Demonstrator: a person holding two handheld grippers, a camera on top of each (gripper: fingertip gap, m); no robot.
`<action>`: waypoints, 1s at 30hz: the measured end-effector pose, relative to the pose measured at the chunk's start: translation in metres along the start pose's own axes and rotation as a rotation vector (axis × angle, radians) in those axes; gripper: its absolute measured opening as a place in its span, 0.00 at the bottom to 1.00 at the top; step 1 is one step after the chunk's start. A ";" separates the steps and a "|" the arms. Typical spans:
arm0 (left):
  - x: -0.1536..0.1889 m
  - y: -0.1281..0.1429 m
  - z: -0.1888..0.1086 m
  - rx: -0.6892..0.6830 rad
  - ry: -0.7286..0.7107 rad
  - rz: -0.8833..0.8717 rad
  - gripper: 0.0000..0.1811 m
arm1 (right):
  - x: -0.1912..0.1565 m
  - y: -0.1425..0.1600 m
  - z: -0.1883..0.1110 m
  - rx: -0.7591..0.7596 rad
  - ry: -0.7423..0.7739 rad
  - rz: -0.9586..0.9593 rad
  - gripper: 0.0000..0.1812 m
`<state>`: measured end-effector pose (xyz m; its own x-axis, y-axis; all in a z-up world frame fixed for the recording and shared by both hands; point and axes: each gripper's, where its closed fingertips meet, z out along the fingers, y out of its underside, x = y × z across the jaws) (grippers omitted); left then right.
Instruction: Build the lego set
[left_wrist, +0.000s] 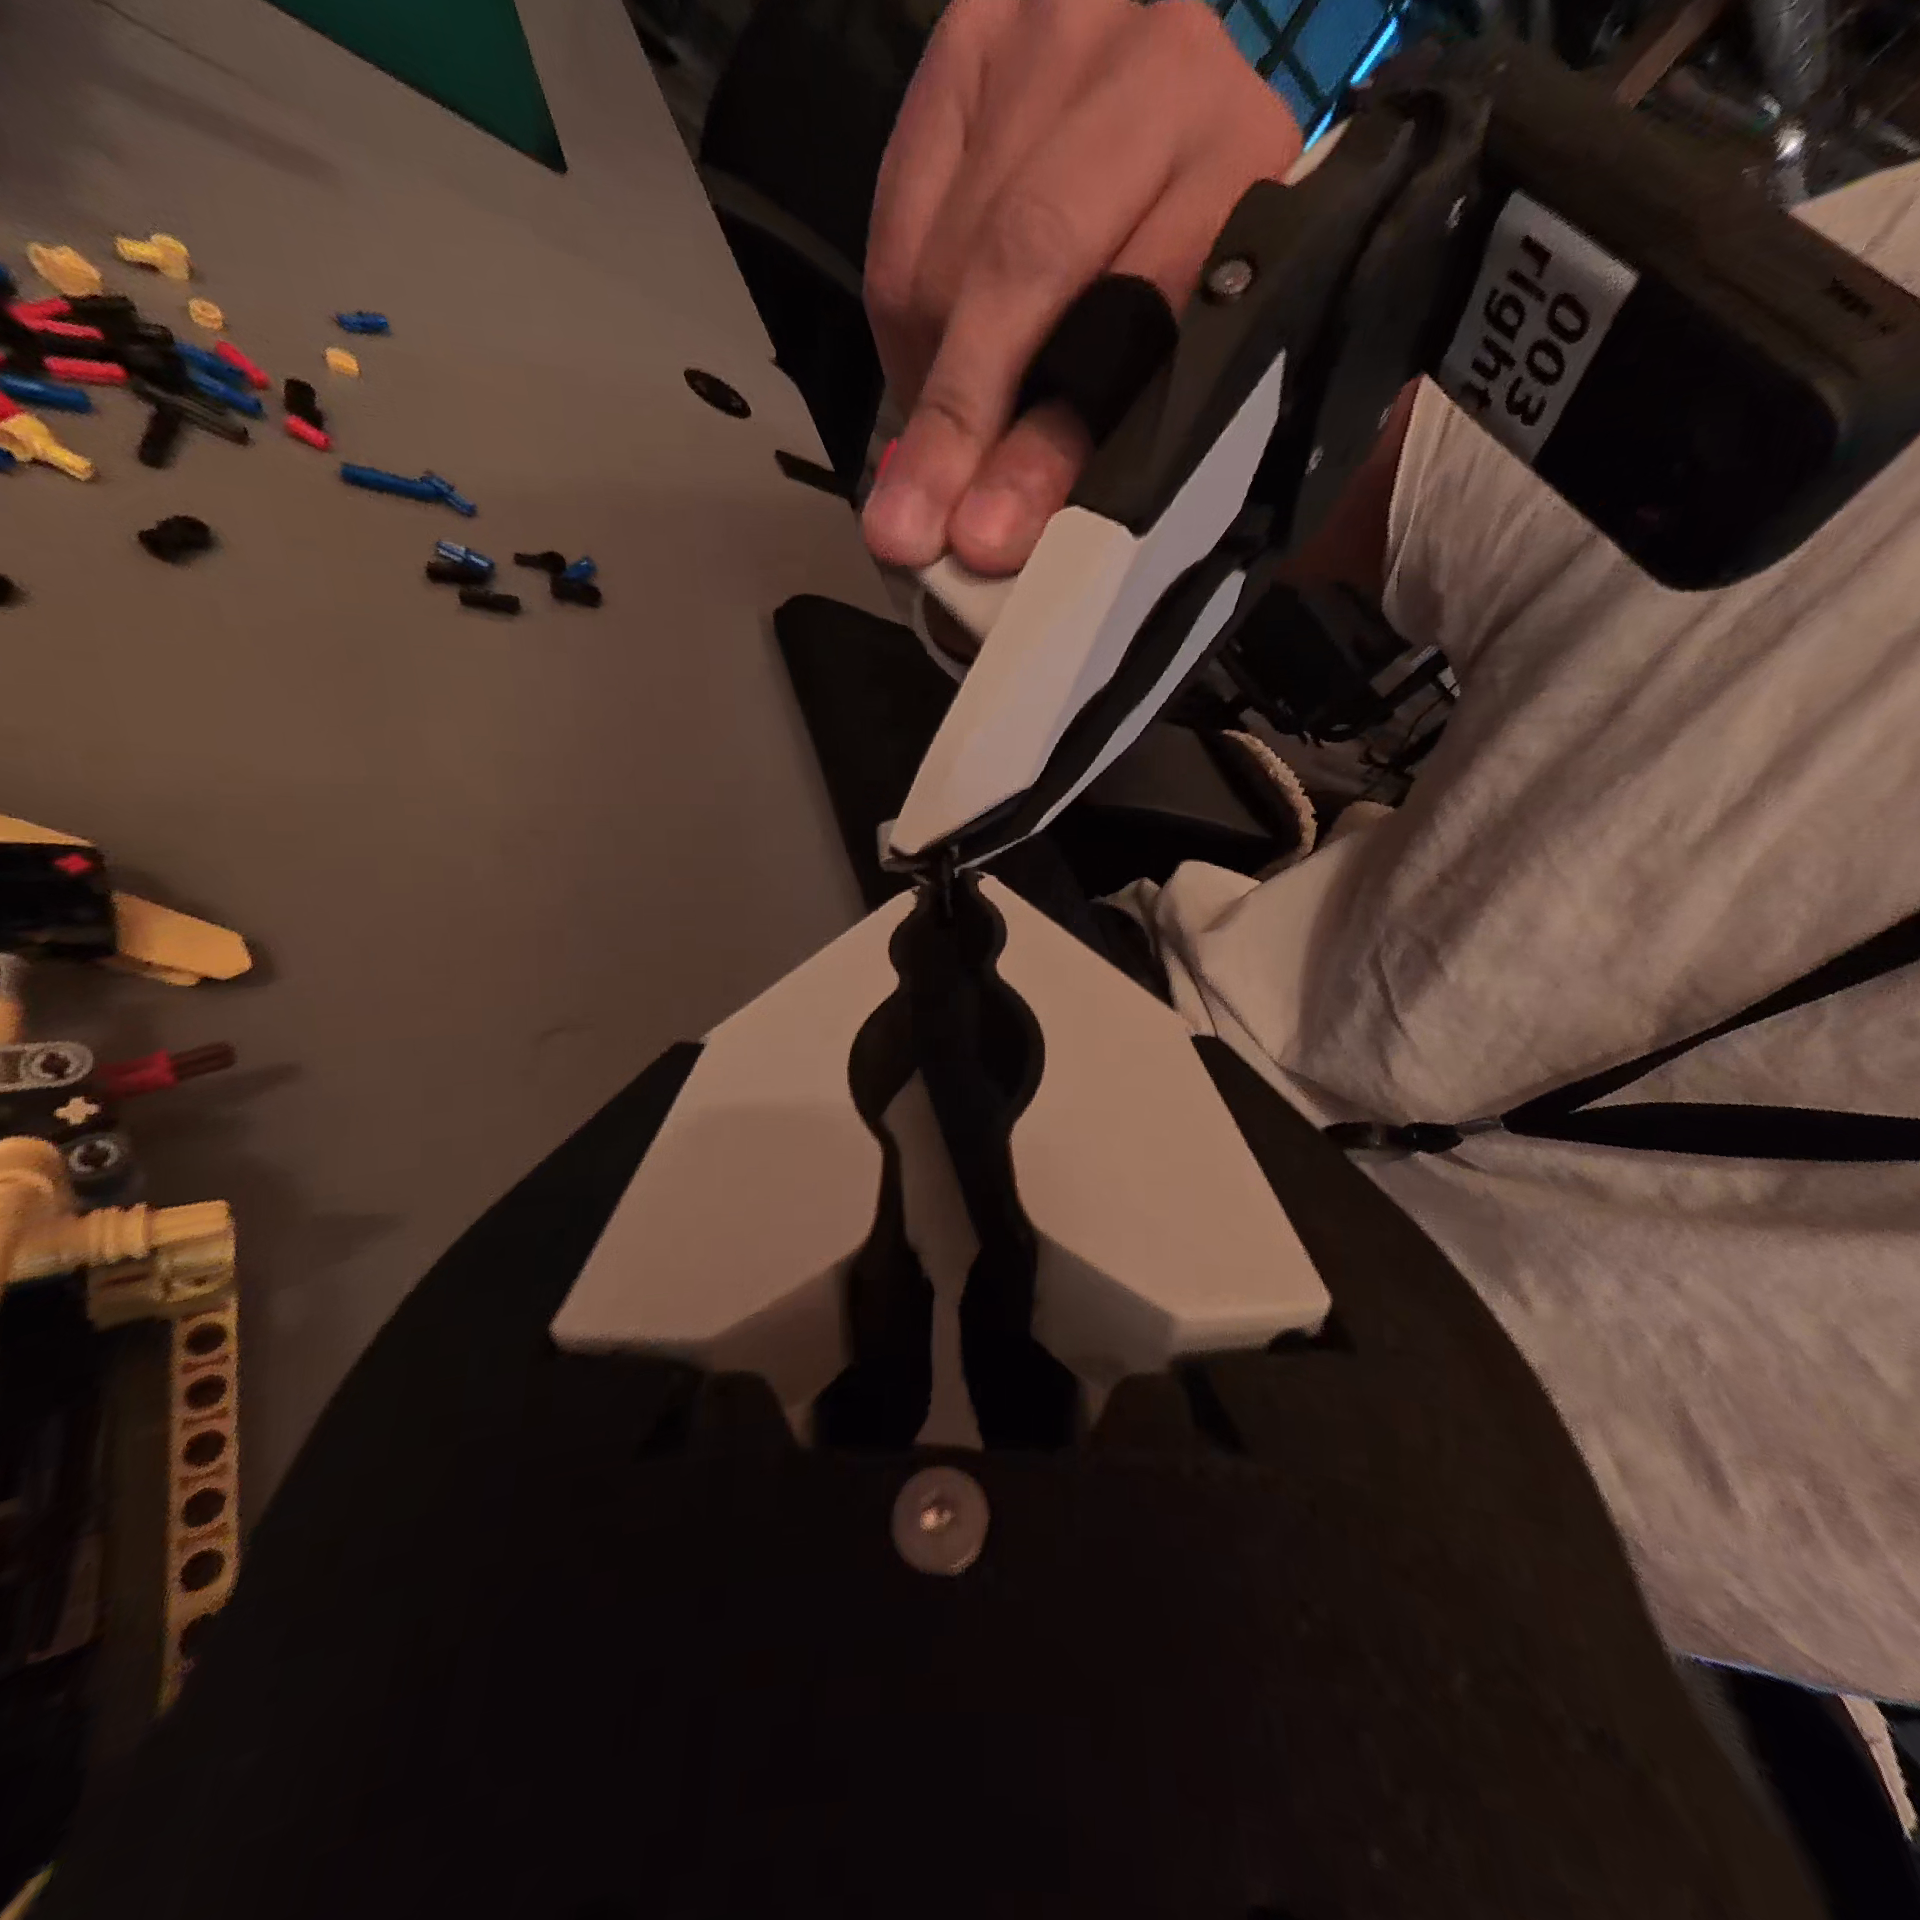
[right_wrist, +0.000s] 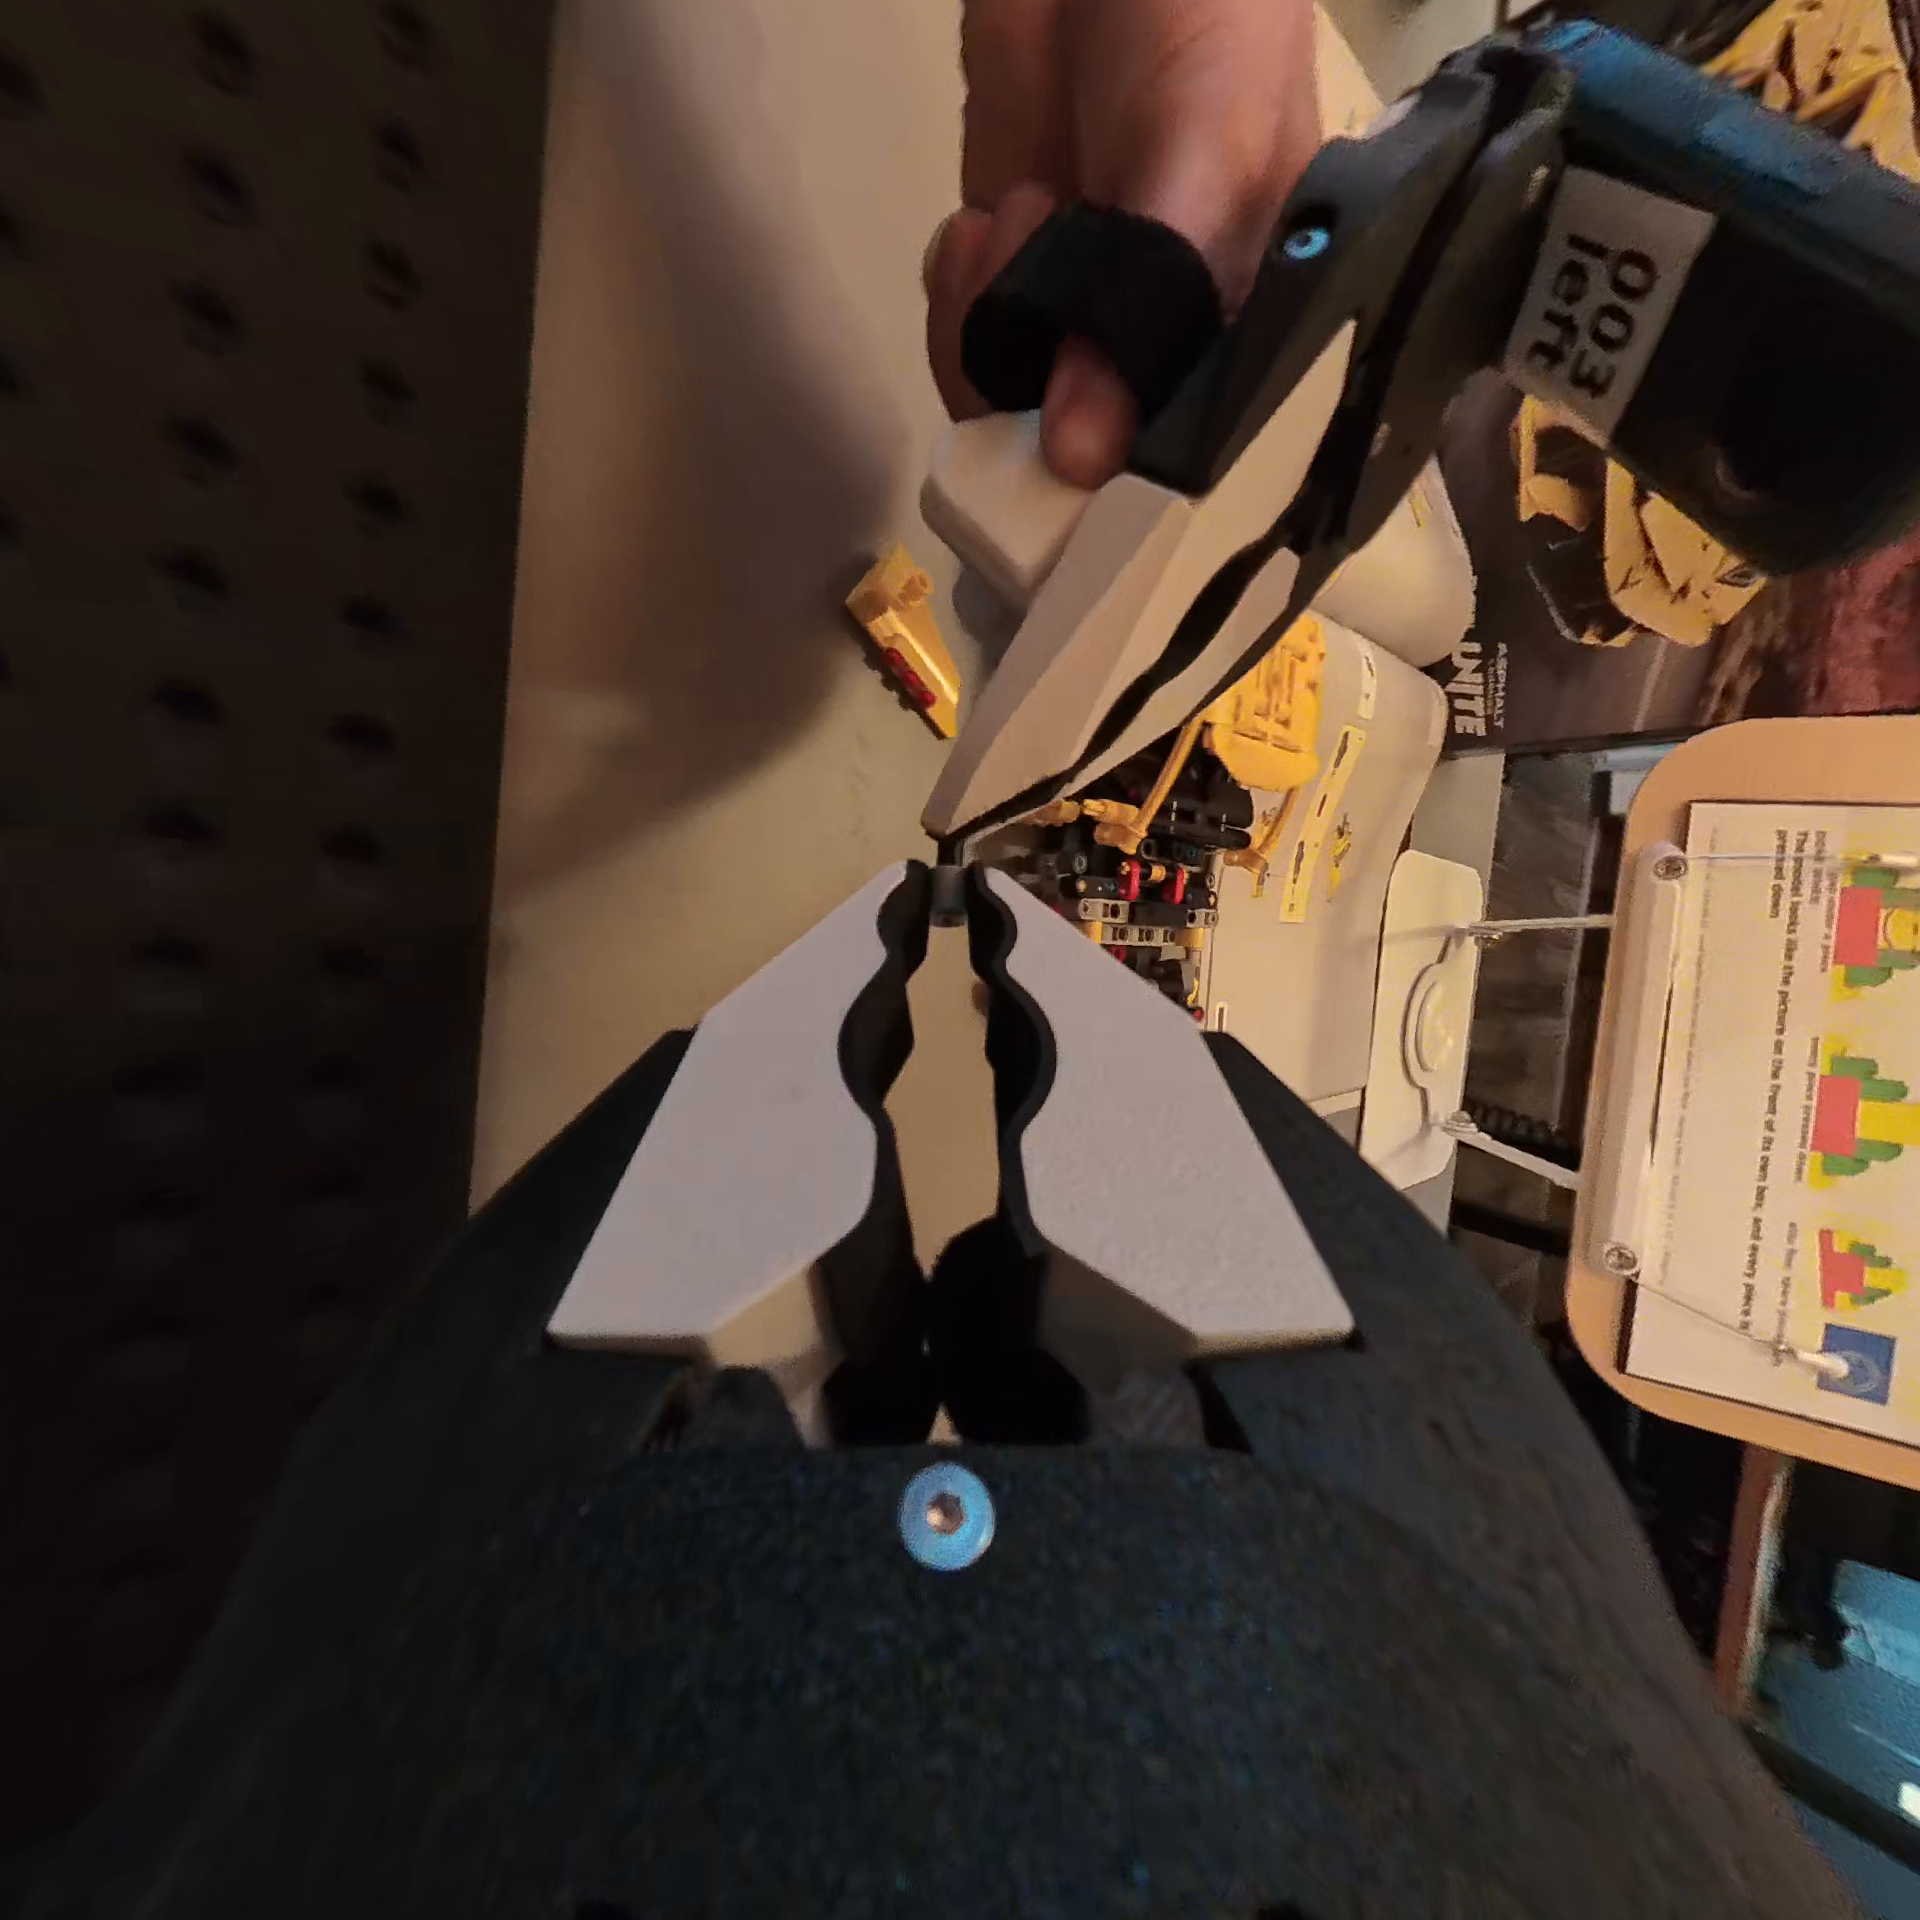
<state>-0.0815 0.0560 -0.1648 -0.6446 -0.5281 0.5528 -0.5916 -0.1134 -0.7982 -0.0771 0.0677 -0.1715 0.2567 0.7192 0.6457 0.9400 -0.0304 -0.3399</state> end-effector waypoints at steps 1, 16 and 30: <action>-0.001 0.002 0.001 -0.012 -0.005 -0.006 0.01 | -0.002 0.001 0.002 -0.009 -0.002 -0.020 0.03; -0.004 -0.010 -0.005 0.076 0.016 -0.071 0.01 | 0.007 0.001 0.001 0.064 -0.014 0.180 0.03; -0.025 -0.012 0.002 0.089 -0.123 -0.083 0.01 | 0.009 0.017 0.010 0.051 0.002 0.397 0.03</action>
<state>-0.0577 0.0687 -0.1696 -0.5279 -0.6123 0.5885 -0.5915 -0.2322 -0.7721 -0.0610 0.0807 -0.1788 0.5985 0.6567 0.4588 0.7552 -0.2715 -0.5967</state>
